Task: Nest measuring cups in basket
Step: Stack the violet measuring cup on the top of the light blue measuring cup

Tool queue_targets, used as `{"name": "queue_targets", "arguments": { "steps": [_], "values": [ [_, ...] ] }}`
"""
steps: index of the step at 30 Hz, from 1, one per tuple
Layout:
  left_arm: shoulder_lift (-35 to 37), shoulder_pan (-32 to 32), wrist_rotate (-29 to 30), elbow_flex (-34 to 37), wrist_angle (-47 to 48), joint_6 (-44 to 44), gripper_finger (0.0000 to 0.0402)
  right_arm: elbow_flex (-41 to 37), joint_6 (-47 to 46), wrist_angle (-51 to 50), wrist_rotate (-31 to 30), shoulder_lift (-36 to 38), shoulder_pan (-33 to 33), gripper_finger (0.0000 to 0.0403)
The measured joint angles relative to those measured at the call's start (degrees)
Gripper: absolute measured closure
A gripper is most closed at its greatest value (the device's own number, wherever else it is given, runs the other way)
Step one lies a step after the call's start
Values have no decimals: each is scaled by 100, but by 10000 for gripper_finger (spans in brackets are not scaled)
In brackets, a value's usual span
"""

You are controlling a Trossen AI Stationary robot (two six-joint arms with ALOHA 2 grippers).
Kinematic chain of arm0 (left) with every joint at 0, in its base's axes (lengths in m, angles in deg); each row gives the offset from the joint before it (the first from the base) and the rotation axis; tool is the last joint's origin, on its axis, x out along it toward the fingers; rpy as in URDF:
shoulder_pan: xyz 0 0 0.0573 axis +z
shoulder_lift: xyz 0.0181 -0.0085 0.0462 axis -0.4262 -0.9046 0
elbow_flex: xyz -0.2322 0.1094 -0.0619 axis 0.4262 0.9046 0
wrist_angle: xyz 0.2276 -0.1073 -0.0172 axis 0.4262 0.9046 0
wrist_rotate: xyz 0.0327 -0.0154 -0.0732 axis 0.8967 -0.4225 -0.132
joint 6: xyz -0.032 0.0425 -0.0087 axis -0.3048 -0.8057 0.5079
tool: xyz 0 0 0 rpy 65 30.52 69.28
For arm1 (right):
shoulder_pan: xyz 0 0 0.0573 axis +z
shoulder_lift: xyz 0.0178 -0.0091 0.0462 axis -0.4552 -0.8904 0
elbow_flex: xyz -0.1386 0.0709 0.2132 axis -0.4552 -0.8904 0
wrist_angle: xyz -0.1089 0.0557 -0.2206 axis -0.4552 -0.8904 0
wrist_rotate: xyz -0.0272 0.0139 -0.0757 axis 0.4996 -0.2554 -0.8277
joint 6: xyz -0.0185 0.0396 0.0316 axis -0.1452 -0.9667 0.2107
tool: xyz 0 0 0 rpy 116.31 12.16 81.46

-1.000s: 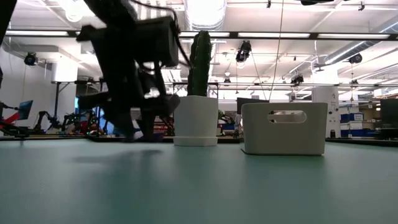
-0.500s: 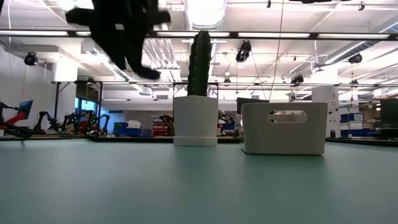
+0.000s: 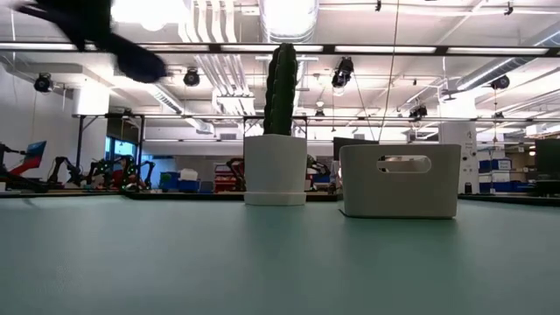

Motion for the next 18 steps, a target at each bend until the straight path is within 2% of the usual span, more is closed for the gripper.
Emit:
{"name": "queue_targets", "arguments": {
  "steps": [7,11,16,18],
  "values": [
    [1,-973,-490,90,165,1892,250,0,76,83,5,0,-2,364],
    [-1,-1377,-955,166,170,2482,250,0,135,289,77,4,-2,364],
    [-1,-1749,-1089,182,165,3119,250,0,221,301,97,4,-2,364],
    [-1,-1844,-1363,212,171,3234,250,0,254,305,97,4,-2,365]
  ]
}}
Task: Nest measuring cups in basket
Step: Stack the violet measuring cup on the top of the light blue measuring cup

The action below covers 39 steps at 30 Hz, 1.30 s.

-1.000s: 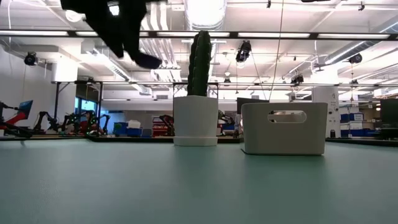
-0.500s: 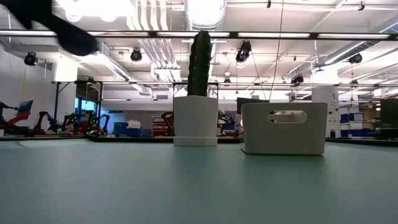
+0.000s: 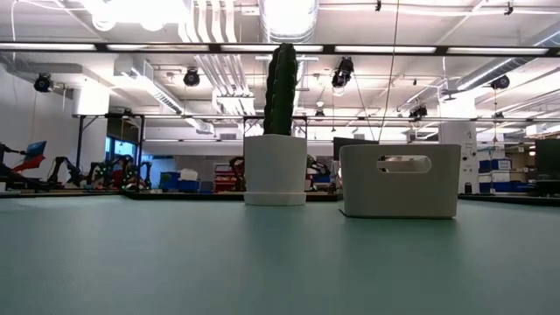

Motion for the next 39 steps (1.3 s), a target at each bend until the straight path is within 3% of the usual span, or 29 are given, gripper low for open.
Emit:
{"name": "queue_targets", "arguments": {
  "steps": [10,39],
  "values": [
    [0,-362,-601,392,-43,478,250,0,119,22,-3,0,0,364],
    [-295,-417,-709,575,-377,456,249,0,144,35,-9,0,0,364]
  ]
}}
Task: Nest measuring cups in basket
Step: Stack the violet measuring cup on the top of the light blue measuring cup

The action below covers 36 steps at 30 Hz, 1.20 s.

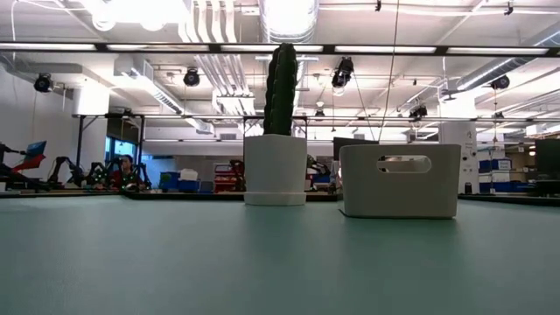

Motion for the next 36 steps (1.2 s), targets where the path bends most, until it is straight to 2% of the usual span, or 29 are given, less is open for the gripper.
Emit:
{"name": "queue_targets", "arguments": {
  "steps": [16,18,20,23,25,30,31,36],
  "values": [
    [0,0,-9,0,-131,-32,186,0,27,-2,-1,0,0,364],
    [0,-2,-110,0,-173,-272,185,0,27,-2,1,0,0,365],
    [4,-4,-518,0,-168,-832,187,0,27,-2,1,0,0,365],
    [7,-44,-1040,0,-154,-1713,207,0,30,-2,-1,0,0,365],
    [7,-110,-1052,1,-151,-1948,238,0,36,-2,1,0,0,364],
    [-38,-266,-997,65,-139,-1680,370,0,38,-2,1,0,0,365],
    [-60,-291,-956,66,-143,-1592,385,0,40,-2,1,0,0,365],
    [-254,-326,-870,78,-281,-1522,376,0,47,-2,1,0,0,365]
  ]
}}
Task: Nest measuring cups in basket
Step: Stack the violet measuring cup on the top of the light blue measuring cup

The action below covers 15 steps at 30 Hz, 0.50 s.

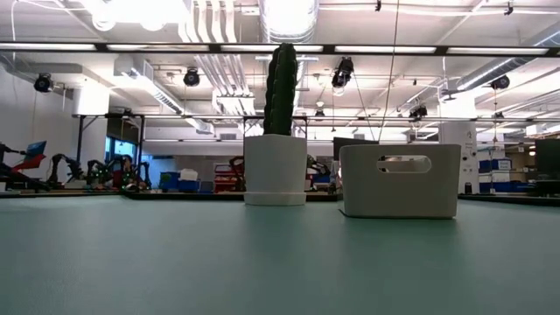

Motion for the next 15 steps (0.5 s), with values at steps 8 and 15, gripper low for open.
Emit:
{"name": "queue_targets", "arguments": {
  "steps": [8,15],
  "values": [
    [-160,2,0,8,-207,-19,400,0,18,0,-14,0,0,365],
    [-155,2,4,8,-463,-19,401,0,28,0,-31,0,0,365]
  ]
}}
